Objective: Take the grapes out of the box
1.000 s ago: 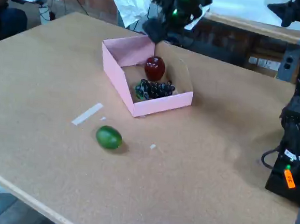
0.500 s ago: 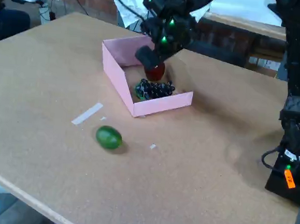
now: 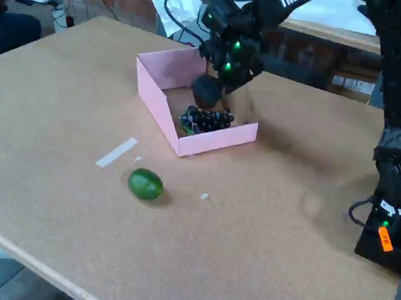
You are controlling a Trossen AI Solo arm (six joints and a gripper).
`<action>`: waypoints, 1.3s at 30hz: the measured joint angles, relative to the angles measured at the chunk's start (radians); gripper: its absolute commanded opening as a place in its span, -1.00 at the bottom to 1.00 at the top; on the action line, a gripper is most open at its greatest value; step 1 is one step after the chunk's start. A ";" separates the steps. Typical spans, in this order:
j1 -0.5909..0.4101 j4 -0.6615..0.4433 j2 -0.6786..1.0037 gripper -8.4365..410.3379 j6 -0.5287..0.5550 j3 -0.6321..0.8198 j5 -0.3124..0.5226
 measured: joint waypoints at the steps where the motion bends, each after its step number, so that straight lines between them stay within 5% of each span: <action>1: -0.004 0.004 0.000 0.50 -0.001 -0.008 -0.008; 22: -0.012 0.171 0.080 0.50 -0.089 -0.106 -0.079; 39: -0.013 0.205 0.213 0.50 -0.174 0.054 -0.076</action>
